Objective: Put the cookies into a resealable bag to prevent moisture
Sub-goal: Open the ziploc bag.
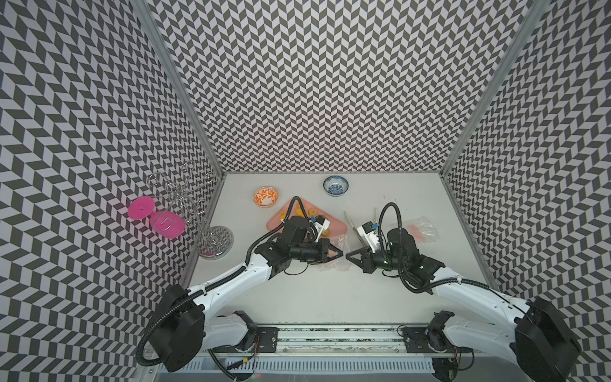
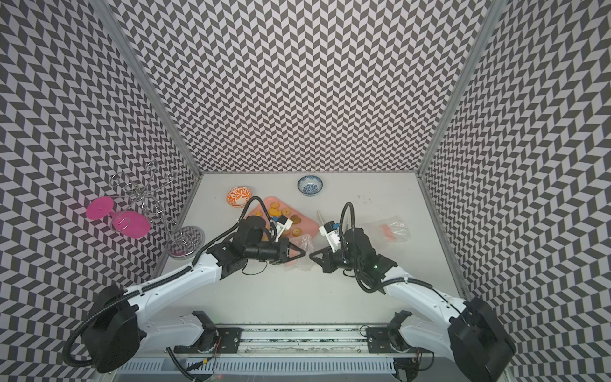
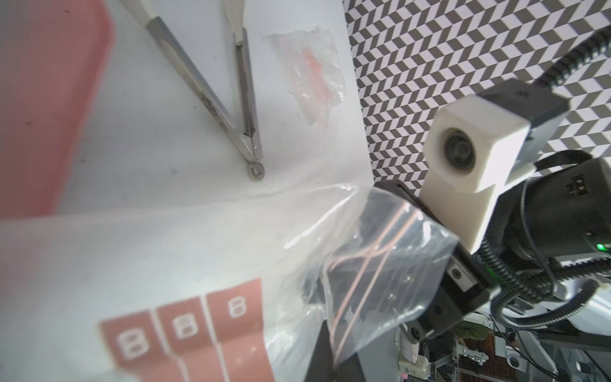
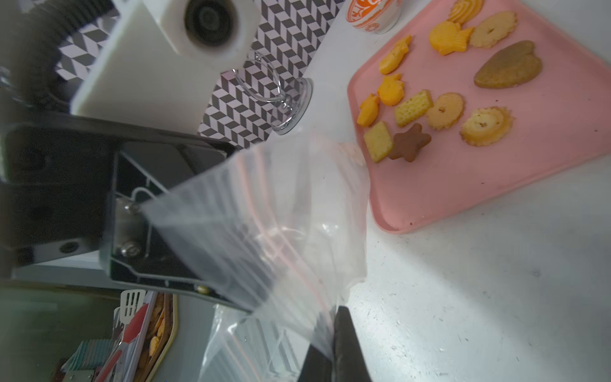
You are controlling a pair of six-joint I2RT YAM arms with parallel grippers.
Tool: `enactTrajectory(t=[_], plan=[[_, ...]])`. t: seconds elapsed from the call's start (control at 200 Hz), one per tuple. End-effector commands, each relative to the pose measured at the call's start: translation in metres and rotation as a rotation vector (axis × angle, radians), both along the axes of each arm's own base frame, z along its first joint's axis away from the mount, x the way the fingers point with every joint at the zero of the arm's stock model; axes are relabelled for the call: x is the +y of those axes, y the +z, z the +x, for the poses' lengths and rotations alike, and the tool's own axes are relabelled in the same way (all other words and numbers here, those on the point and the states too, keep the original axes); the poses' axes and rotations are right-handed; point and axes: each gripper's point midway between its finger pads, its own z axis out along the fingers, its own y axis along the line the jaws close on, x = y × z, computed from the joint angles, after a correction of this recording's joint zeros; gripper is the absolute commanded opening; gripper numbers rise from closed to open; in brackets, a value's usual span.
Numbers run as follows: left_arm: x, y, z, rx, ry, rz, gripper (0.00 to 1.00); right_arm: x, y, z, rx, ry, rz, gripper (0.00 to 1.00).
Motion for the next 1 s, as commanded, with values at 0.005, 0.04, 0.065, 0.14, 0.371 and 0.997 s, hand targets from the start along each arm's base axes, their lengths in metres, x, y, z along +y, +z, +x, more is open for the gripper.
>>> enactTrajectory(t=[0.005,0.04,0.065,0.14,0.371,0.997], plan=[[0.023,-0.015,0.002,-0.022,0.006,0.164,0.0,-0.017,0.007,0.013,-0.029,-0.103,-0.102,0.0],[0.031,-0.021,0.004,-0.029,0.012,0.222,0.0,-0.021,0.005,0.013,-0.02,-0.11,-0.135,0.0],[0.036,-0.025,0.005,-0.034,0.017,0.265,0.0,-0.023,0.004,0.011,-0.012,-0.107,-0.156,0.0],[0.052,-0.038,0.009,-0.052,0.029,0.399,0.0,-0.027,0.005,0.009,0.012,-0.103,-0.206,0.0],[0.083,-0.061,0.016,-0.084,0.066,0.623,0.03,-0.007,0.016,-0.005,0.089,0.028,-0.168,0.0],[0.149,-0.041,-0.033,0.152,0.226,0.681,0.0,0.09,-0.019,0.017,0.085,0.21,-0.189,0.0]])
